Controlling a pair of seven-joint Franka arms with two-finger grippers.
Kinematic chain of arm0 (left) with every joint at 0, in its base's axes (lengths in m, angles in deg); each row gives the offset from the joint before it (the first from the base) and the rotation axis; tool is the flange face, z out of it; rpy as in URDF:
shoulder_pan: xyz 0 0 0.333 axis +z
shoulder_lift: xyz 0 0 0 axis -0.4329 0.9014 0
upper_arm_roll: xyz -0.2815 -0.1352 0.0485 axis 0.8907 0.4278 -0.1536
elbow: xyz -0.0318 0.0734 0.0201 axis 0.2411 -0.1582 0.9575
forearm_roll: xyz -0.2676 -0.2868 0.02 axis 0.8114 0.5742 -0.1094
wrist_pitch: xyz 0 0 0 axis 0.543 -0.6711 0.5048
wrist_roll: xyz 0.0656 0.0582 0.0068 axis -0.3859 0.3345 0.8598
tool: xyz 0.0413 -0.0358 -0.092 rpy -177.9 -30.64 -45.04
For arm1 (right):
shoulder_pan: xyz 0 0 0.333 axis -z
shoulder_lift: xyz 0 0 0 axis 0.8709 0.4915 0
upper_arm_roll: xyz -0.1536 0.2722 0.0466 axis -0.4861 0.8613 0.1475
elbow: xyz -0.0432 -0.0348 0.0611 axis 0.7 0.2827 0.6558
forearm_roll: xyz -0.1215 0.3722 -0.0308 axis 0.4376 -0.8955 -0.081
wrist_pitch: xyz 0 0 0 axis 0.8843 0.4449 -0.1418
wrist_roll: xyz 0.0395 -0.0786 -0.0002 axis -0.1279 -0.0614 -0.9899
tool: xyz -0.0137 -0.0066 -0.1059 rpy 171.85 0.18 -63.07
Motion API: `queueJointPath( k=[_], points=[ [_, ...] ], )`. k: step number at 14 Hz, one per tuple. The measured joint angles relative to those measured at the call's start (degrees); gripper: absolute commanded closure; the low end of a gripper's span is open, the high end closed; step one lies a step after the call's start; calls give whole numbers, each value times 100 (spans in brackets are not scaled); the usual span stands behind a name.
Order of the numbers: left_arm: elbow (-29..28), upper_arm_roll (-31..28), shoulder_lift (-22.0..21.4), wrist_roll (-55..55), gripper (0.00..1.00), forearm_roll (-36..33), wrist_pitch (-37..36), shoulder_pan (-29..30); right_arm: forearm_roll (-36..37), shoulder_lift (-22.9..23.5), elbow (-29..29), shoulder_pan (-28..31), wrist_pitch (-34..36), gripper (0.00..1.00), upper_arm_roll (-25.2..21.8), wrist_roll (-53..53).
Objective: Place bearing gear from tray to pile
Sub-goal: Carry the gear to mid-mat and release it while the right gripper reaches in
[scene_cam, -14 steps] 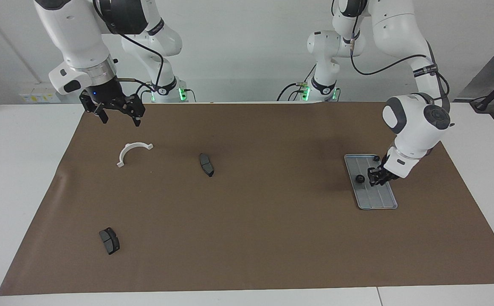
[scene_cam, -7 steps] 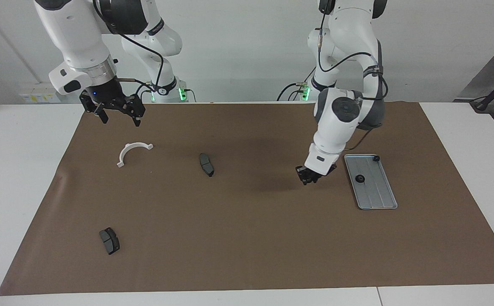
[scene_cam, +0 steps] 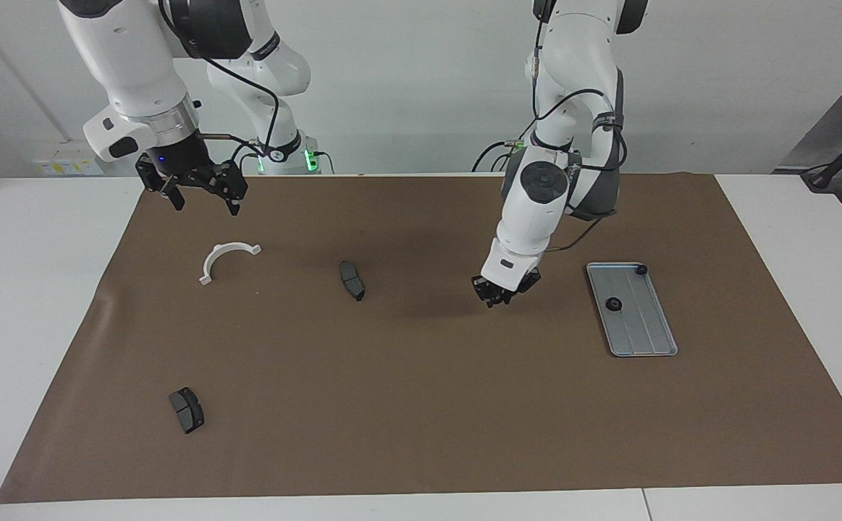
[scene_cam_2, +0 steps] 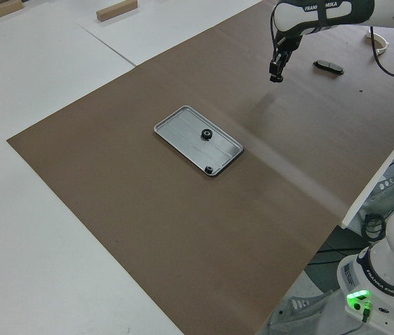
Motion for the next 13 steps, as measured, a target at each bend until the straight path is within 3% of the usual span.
queueJointPath(
  k=[1,2,3,9,13],
  points=[
    [-31,-2,31,22,67,0,65,-64,0,0,1,-2,-8,0,0,0],
    [-78,-2,41,49,40,0,142,-130,0,0,6,-9,-37,0,4,0],
    [-123,1,42,94,2,0,247,-205,0,1,22,-14,-104,0,21,0],
    [-70,-116,22,25,0,-23,658,-226,-5,182,116,-400,-563,0,76,221],
    [207,-203,-356,-602,0,-35,492,656,-6,546,131,-836,-1059,0,82,654]
  ],
)
